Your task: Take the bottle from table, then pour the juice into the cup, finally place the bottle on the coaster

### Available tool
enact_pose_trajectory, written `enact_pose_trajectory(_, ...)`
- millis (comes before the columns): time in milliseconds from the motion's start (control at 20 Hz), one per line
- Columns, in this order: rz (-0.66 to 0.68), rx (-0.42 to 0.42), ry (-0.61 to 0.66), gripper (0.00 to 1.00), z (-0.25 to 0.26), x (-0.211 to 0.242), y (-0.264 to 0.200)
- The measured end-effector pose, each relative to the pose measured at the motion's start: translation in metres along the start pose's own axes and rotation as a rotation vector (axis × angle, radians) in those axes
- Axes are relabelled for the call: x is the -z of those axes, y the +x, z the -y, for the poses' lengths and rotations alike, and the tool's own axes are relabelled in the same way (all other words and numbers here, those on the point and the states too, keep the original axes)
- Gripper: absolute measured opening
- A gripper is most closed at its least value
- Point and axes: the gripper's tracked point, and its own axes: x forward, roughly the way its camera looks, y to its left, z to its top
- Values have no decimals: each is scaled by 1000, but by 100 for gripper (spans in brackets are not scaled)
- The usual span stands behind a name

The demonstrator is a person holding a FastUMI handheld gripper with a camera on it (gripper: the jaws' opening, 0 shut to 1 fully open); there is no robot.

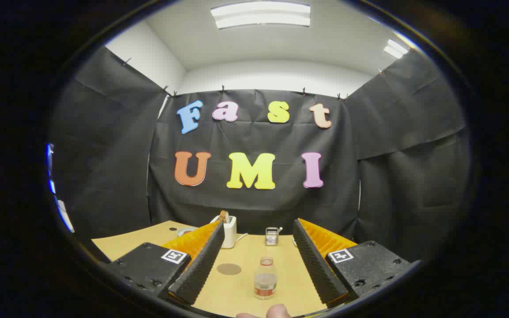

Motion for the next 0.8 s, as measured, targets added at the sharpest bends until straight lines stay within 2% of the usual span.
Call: enact_pose_trajectory(800,-6,-5,-6,100,-4,10,0)
